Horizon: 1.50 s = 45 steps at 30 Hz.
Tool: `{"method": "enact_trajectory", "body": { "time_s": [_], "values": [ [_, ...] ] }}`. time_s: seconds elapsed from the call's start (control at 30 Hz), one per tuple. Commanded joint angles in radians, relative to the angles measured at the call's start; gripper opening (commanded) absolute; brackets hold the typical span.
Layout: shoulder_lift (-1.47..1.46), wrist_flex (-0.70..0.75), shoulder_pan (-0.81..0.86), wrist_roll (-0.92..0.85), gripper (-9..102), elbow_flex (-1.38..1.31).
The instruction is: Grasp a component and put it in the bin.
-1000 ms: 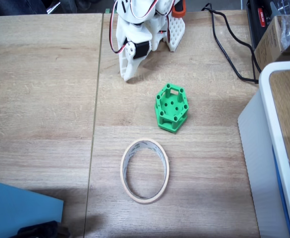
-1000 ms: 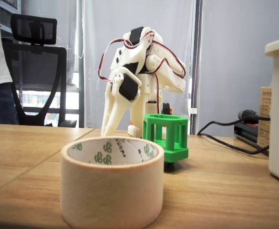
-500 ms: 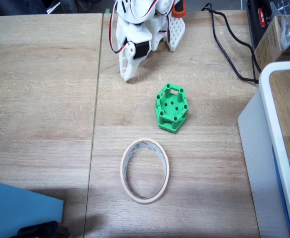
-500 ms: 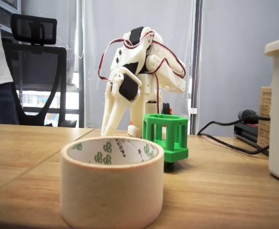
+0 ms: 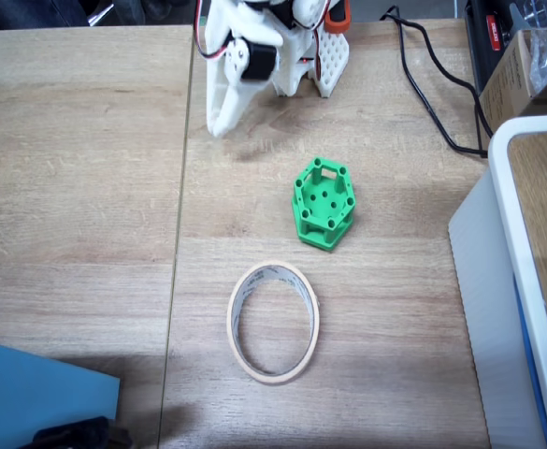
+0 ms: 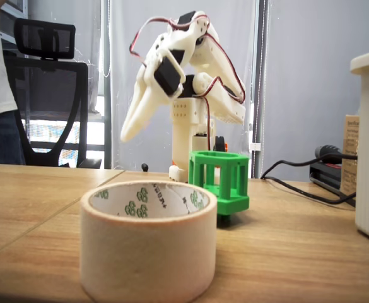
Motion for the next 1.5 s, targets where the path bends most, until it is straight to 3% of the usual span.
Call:
{"method": "enact_trajectory", "body": {
  "time_s": [0.0, 0.63, 1.17, 1.47],
  "values": [
    [-0.014, 0.003, -0.012, -0.002, 1, -0.112],
    [-0.63, 0.003, -0.321, 0.008, 1, -0.497],
    [-0.907, 0.005, -0.591, 0.413, 8, -0.706],
    [-0.962, 0.006, -0.647, 0.453, 15, -0.675]
  ]
}}
